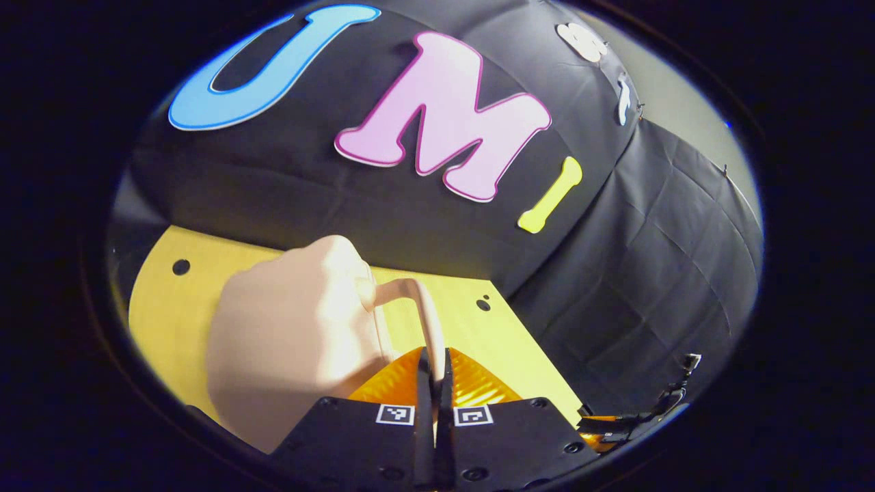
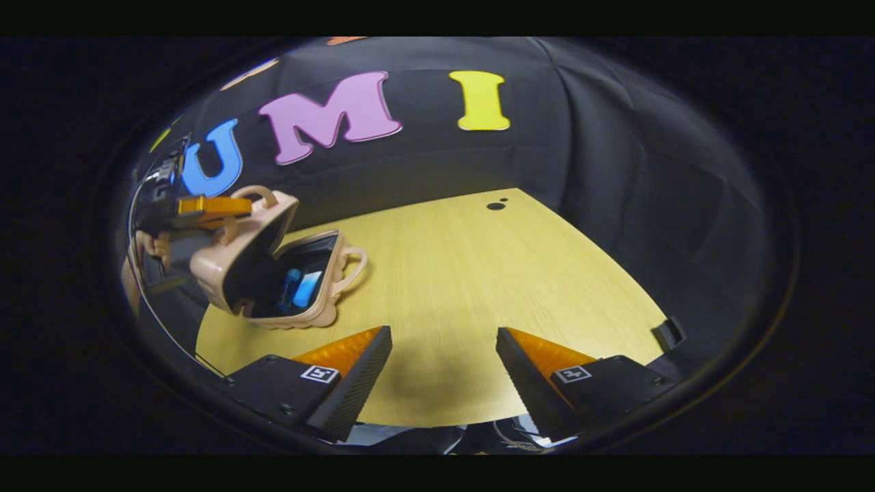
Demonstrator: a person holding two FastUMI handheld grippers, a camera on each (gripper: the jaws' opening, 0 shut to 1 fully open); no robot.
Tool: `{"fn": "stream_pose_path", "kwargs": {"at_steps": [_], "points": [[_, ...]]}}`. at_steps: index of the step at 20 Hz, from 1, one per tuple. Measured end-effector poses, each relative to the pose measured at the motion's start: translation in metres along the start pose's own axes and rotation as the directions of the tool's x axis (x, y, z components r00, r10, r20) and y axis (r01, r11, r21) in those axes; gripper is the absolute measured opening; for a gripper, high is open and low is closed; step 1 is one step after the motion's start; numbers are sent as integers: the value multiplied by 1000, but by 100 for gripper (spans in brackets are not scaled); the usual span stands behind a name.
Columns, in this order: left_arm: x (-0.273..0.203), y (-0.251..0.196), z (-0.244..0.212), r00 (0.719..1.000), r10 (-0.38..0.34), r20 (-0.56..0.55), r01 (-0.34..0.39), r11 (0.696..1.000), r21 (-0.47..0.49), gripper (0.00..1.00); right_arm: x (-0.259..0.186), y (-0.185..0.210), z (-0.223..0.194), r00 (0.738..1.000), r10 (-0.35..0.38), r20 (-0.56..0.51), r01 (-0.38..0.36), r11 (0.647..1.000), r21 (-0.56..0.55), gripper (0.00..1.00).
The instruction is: First open the suitcase, pack the skin care products into it, and then close the suitcase.
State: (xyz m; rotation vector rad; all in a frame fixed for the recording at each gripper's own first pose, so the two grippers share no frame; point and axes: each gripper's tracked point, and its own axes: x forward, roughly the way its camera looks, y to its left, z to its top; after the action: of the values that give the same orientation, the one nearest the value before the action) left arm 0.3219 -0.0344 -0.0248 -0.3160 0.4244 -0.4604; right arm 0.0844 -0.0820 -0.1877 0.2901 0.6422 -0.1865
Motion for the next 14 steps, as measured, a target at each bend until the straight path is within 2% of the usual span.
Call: {"fn": "stream_pose_path", "kwargs": {"at_steps": [1, 3, 6, 8, 9, 11, 13, 14], "points": [[18, -2, -15, 999, 31, -30, -31, 999, -12, 6, 0, -6, 1, 1000, -4, 2, 4, 1000, 24, 98], [40, 7, -46, 988, 116, -99, -109, 991, 73, 6, 0, -18, 1, 1000, -10, 2, 10, 998, 63, 98], [62, 13, -90, 943, 257, -213, -211, 954, 215, 10, 0, -34, -3, 1000, -21, -11, 22, 997, 73, 98], [71, 19, -105, 910, 329, -251, -256, 924, 283, 17, 1, -39, 2, 1000, -21, -6, 21, 998, 67, 98], [74, 15, -104, 911, 337, -239, -260, 917, 302, 23, 0, -40, 5, 1000, -20, -1, 20, 998, 65, 98], [83, -11, -97, 940, 286, -188, -232, 936, 264, 31, -1, -40, 18, 1000, -5, 27, 4, 998, 63, 98], [68, -46, -78, 974, 205, -93, -177, 953, 245, 55, -3, -36, 37, 997, 11, 74, -15, 998, 53, 98], [56, -62, -65, 985, 170, -36, -154, 952, 265, 63, -5, -33, 46, 995, 16, 98, -20, 999, 40, 98]]}}
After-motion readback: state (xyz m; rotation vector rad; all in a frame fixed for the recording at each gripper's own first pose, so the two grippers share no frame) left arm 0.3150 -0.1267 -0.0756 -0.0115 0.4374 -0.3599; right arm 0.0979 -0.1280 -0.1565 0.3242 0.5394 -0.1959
